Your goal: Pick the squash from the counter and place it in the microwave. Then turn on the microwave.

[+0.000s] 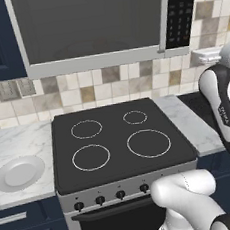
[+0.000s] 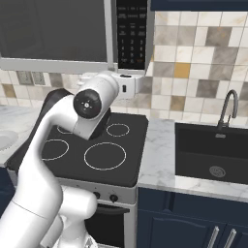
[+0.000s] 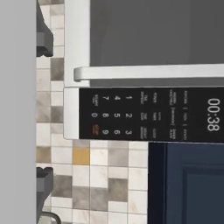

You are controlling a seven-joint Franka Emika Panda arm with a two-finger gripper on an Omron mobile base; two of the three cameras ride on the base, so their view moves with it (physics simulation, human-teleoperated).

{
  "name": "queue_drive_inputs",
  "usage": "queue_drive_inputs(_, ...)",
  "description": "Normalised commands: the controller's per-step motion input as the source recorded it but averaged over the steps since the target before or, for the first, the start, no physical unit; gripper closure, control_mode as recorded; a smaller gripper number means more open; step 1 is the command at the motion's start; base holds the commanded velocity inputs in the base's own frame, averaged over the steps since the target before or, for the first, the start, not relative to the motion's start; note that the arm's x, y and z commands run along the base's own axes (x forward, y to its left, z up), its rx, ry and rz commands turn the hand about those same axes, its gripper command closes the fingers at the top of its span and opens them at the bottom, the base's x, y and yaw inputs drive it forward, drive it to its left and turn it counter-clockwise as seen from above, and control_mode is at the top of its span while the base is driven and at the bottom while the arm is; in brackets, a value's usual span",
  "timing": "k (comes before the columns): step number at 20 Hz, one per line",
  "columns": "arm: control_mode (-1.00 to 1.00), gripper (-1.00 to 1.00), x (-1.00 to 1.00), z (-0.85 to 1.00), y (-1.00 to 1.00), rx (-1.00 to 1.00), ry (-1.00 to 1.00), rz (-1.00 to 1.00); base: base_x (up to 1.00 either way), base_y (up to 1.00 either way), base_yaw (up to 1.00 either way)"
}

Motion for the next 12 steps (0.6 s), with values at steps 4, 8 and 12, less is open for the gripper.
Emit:
queue_drive_inputs(4, -1.00, -1.00, 0.11, 0.00, -0.03, 0.00, 0.00, -0.08, 0.00, 0.00, 0.00)
queue_drive_inputs(8, -1.00, -1.00, 0.04, 0.00, 0.00, 0.00, 0.00, -0.07, 0.00, 0.00, 0.00)
queue_drive_inputs(12, -1.00, -1.00, 0.10, 0.00, 0.00, 0.00, 0.00, -0.03, 0.00, 0.00, 0.00)
